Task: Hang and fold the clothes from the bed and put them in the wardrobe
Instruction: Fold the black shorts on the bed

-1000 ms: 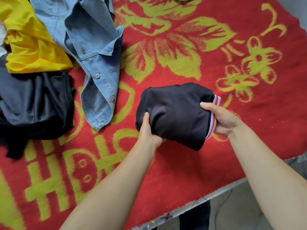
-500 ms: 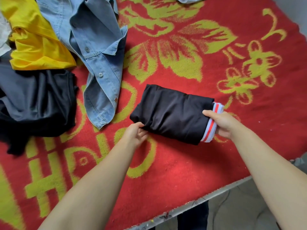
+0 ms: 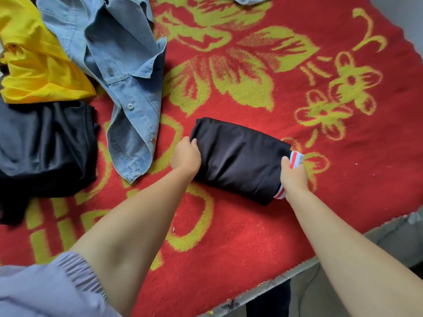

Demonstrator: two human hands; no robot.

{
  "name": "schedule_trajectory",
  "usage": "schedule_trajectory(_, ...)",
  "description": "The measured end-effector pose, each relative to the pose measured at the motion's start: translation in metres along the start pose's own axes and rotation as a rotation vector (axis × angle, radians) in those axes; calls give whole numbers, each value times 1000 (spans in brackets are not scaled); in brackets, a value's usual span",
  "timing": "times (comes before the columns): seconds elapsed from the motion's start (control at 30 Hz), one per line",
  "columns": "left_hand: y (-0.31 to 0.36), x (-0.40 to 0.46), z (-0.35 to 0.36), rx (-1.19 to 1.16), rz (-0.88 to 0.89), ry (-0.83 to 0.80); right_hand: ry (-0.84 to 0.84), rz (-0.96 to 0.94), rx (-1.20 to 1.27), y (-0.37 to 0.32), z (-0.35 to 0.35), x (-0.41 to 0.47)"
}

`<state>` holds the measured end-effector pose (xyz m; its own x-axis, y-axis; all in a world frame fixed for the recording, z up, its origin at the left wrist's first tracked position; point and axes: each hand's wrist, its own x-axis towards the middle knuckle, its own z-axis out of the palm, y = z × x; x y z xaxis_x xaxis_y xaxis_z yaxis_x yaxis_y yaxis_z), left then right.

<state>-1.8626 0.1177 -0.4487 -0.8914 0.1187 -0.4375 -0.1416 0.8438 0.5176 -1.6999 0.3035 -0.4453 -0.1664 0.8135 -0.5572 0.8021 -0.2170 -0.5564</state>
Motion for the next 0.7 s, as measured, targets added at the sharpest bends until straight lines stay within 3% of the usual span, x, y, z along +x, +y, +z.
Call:
schedule_trajectory(0.13, -26, -10, 5, -137, 92, 129, 54, -164, 56, 5, 0, 9)
schedule_trajectory(0.23, -39, -13, 12, -113, 27, 123, -6, -166, -29, 11, -1, 16)
schedule_trajectory(0.3, -40, -14, 11, -91, 21, 184, 60, -211, -110, 14, -5, 12)
schedule_trajectory(0.33, -40, -16, 9, -46, 117, 236, 121, -312, -198, 15, -7, 7)
schedule_trajectory(0.4, -39, -24, 2, 142, 552, 281, 180, -666, -454, 19, -10, -13)
schedule_trajectory(0.47, -43, -30, -1, 414, 1066, 164, 100, -1001, -770, 25, -3, -37)
schedule_trajectory(0.5, -44, -30, -2, 551, 1205, 54, 21, -1069, -929, 27, 3, -47)
schedule_trajectory(0.53, -45, -28, -2, 676, 1236, -70, -66, -1062, -1059, 29, 9, -53)
schedule_trajectory(0.6, -47, -23, 1, 882, 1131, -263, -181, -952, -1195, 34, 19, -53)
schedule_trajectory(0.7, -44, -13, 9, 1016, 998, -327, -197, -878, -1245, 27, 29, -40)
